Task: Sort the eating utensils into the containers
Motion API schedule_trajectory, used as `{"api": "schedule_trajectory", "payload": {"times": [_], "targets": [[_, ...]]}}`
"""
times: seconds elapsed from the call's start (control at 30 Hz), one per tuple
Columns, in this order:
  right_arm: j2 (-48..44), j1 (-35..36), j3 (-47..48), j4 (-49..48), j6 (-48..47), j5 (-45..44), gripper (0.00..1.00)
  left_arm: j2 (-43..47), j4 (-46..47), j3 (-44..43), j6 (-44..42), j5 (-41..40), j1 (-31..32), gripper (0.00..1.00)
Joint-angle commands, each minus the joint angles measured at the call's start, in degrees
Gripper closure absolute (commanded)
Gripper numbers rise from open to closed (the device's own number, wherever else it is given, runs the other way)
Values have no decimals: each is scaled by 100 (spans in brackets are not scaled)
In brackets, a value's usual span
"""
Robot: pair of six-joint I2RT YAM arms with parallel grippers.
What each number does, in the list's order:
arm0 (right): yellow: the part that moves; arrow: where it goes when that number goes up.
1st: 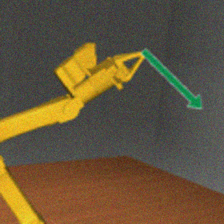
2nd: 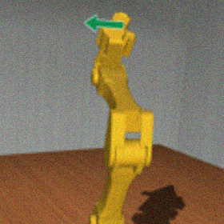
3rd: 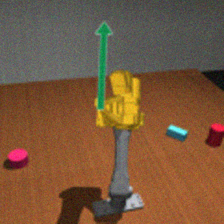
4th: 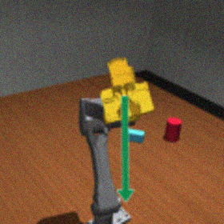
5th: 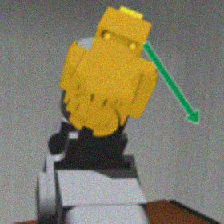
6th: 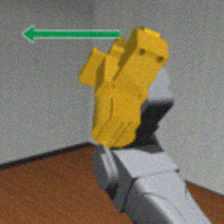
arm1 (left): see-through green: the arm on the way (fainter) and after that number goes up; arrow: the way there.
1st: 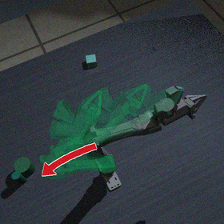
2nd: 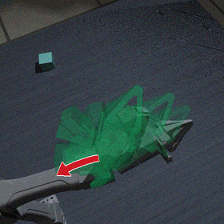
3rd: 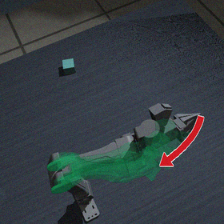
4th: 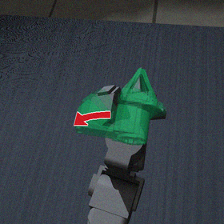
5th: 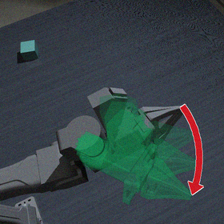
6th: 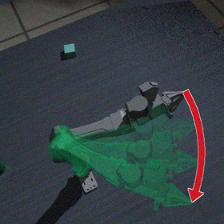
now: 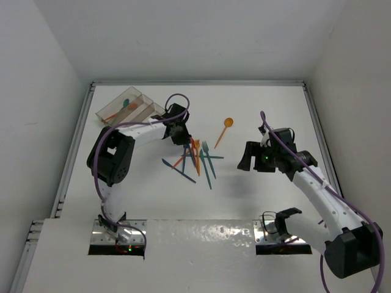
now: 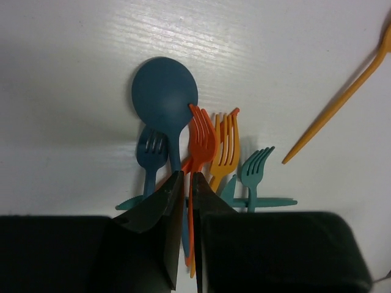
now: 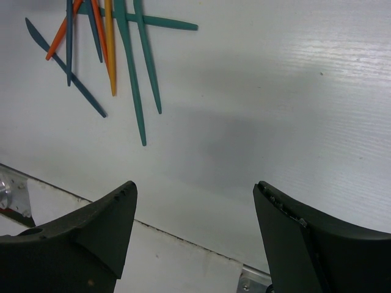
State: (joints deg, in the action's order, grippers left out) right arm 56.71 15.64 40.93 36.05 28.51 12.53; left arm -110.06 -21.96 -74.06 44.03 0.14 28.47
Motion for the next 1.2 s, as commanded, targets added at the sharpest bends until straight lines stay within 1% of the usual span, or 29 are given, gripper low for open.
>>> {"api": "schedule_trajectory", "payload": {"times": [0.0,0.37,0.63,1.03,1.13,1.17], "targets": [[-107,27,-23,-116,32,-5,24,-156,-203,-336,114,-322,36,91],[-116,27,-32,-99,-135,-23,24,-455,-309,-565,185,-410,54,90],[-55,18,3,-90,-285,-23,23,-604,-318,-653,229,-454,89,86],[-63,18,-15,-90,-408,-14,23,-859,-494,-820,281,-524,150,86],[-90,18,-50,-107,-408,-14,23,-850,-520,-838,273,-568,150,90],[-98,27,-58,-116,-417,-14,23,-833,-538,-855,264,-585,150,95]]}}
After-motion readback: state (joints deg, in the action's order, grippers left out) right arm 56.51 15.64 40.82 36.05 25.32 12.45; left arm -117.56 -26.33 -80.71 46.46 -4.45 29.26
